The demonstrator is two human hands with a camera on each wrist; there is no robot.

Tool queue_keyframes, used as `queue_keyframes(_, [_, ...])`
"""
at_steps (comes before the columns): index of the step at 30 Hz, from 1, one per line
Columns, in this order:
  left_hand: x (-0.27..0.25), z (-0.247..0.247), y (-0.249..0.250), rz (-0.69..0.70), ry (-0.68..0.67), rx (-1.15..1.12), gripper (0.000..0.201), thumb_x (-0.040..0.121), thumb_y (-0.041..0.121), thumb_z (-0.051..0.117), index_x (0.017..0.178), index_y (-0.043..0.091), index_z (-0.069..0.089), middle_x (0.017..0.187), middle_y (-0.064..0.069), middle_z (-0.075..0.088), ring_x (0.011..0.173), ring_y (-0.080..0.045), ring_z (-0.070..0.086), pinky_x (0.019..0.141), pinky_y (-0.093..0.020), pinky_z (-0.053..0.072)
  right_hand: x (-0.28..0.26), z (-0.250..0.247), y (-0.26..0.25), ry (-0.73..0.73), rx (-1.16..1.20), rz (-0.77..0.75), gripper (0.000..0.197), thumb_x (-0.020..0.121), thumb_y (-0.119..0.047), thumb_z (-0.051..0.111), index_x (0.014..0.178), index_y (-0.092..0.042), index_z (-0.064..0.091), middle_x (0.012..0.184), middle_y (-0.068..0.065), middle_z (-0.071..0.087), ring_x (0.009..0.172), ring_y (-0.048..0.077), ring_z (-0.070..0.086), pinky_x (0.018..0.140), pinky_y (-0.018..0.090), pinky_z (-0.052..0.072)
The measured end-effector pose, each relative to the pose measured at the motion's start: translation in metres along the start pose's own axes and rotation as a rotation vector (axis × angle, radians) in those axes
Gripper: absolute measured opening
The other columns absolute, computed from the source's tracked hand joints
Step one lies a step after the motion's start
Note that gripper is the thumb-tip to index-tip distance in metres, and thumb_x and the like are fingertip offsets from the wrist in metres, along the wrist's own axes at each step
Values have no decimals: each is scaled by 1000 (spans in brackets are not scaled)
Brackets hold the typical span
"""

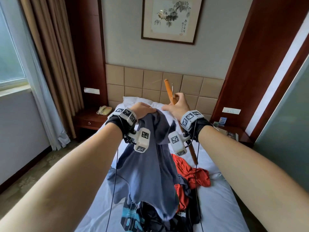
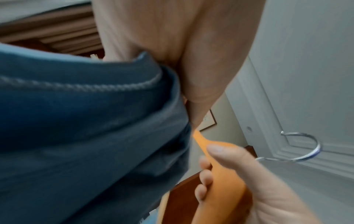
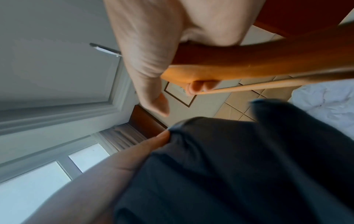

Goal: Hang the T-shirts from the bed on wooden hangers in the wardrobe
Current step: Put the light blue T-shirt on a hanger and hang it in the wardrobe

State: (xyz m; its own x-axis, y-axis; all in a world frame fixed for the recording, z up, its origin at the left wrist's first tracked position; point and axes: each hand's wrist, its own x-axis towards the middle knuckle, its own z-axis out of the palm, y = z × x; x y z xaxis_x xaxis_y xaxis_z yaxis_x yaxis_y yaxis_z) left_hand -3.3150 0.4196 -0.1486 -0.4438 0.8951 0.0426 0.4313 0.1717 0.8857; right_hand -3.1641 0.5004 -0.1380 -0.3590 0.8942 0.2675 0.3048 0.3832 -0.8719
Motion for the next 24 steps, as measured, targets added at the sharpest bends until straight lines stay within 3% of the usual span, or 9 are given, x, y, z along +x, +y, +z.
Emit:
queue_keyframes(4, [0, 4, 12, 18, -80, -24, 20, 89, 23, 70, 101, 7, 73, 105, -14, 70, 104, -32, 66, 99, -45, 51, -4, -7, -9, -258, 26, 0, 77, 72, -7, 82, 136, -19, 42, 98, -1, 64, 71, 10, 58, 60, 23, 51])
queue_keyframes(5, [0, 5, 13, 10, -84, -53, 20, 84, 27, 74, 96, 11, 73, 106, -16, 71, 106, -34, 66, 98, -48, 52, -5, -8, -10, -297, 13, 10, 74, 73, -4, 80, 136, -19, 44, 95, 0, 63, 67, 11, 58, 56, 22, 50])
queue_keyframes(8, [3, 4, 14, 5, -76, -125, 50, 61, 44, 84, 95, 10, 70, 104, -21, 71, 101, -38, 68, 94, -54, 54, -8, -13, -10, -329, 2, 56, 43, 77, 1, 75, 113, -12, 55, 75, 7, 60, 52, 14, 54, 47, 23, 47])
queue_keyframes(11, [1, 2, 12, -25, -158, -202, 32, 78, 25, 83, 100, 11, 65, 102, -20, 69, 96, -34, 68, 91, -51, 55, -5, -15, -4, -267, 95, 92, 32, 78, 7, 72, 103, -6, 57, 69, 13, 58, 49, 18, 52, 47, 27, 46])
queue_keyframes(14, [2, 0, 5, -87, -278, -102, 40, 80, 16, 81, 116, 12, 63, 106, -14, 68, 94, -23, 66, 81, -36, 56, 0, -13, 0, -182, 244, 126, 29, 77, 14, 68, 95, -4, 54, 68, 15, 56, 47, 20, 51, 51, 32, 46])
queue_keyframes(16, [2, 1, 0, -100, -312, 23, 27, 83, 13, 78, 107, 10, 68, 97, -9, 67, 87, -17, 62, 79, -31, 54, 3, -13, 1, -116, 304, 140, 29, 77, 15, 66, 86, -6, 50, 61, 13, 54, 43, 19, 49, 49, 30, 44])
queue_keyframes(20, [4, 6, -2, -92, -213, -86, 6, 90, 4, 66, 96, 5, 65, 90, -10, 69, 81, -18, 66, 78, -32, 55, 9, -17, 3, -64, 319, 166, 30, 78, 12, 66, 82, -9, 46, 57, 10, 52, 43, 19, 49, 49, 29, 45])
queue_keyframes(24, [8, 7, 6, -38, -107, -245, 19, 100, 8, 50, 112, 0, 63, 94, -13, 66, 80, -23, 65, 83, -38, 57, 12, -17, 8, -72, 237, 164, 32, 78, 9, 66, 97, -10, 49, 57, 8, 55, 45, 18, 52, 47, 26, 46])
